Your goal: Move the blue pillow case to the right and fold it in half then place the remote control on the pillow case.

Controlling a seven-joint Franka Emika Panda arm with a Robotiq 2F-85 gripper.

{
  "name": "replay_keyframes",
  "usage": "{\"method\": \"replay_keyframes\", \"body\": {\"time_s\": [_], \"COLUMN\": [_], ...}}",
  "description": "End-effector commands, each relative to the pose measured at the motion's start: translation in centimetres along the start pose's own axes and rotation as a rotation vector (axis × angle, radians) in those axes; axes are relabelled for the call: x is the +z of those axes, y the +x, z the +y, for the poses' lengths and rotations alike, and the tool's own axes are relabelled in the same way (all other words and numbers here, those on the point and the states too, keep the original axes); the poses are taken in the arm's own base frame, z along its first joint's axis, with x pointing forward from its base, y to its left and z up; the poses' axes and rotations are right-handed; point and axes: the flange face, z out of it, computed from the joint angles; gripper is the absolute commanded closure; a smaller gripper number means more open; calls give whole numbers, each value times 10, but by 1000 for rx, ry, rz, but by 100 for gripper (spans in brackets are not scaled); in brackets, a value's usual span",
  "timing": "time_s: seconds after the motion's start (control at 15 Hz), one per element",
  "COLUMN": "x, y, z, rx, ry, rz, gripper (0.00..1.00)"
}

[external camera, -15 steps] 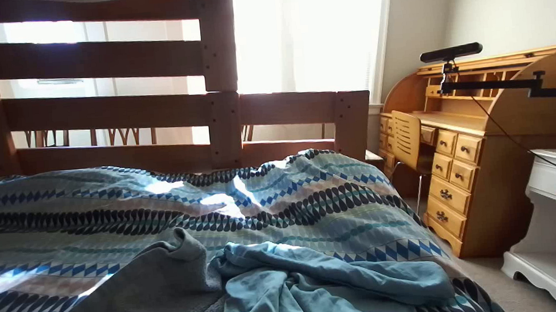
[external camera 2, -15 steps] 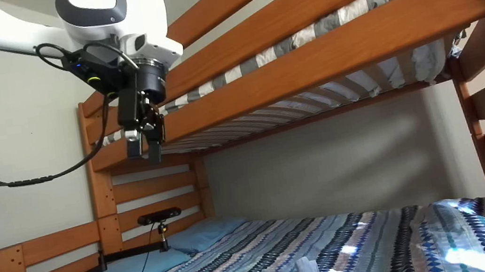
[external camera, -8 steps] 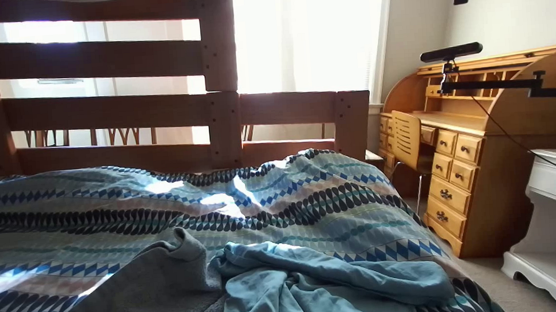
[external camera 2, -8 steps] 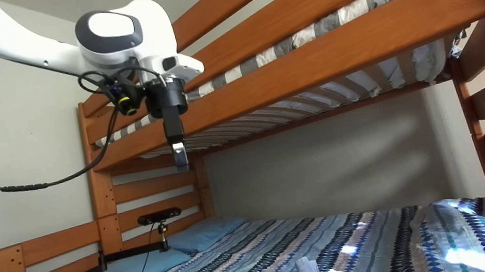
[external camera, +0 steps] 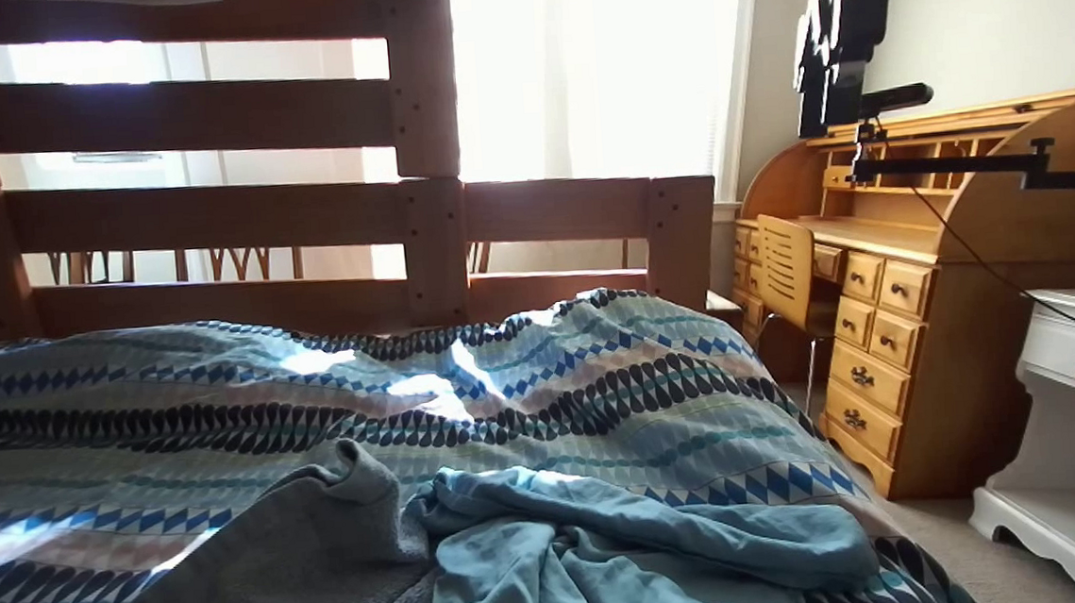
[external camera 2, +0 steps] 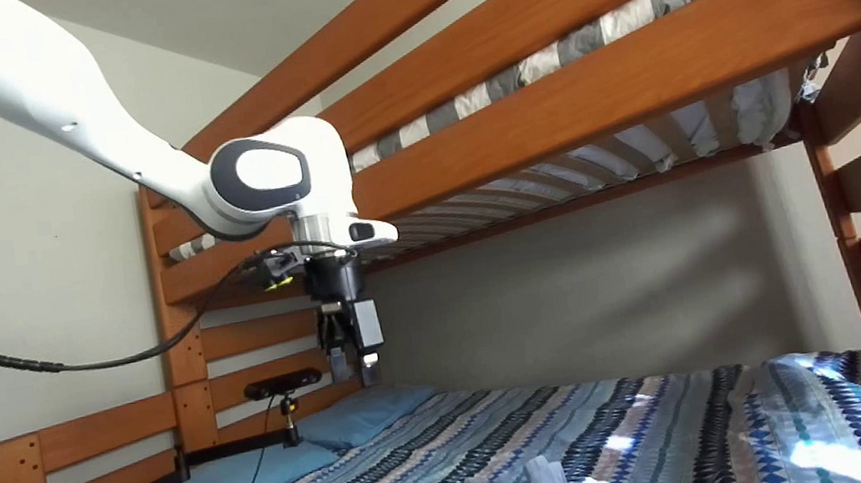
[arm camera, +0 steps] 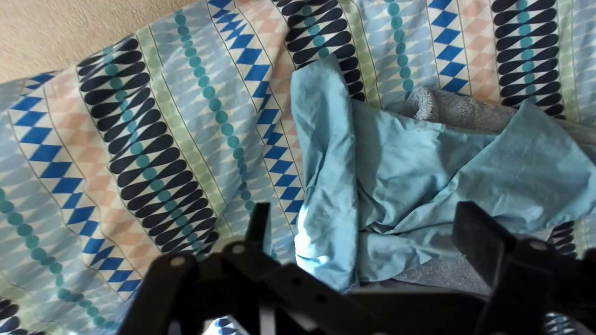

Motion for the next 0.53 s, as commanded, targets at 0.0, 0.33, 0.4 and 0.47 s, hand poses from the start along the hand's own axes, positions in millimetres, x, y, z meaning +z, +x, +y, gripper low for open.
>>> {"method": "replay_keyframes", "body": {"time_s": [0.0,0.33,0.4,0.47], "x": [9,15,20,28], "y": [4,7,12,18], "z": [-1,0,2,7], "rx": [-12,-25,-47,-50], "ry": [5,8,29,19], "rz": [-10,-14,-1,-1], "gripper": [0,0,0,0]}}
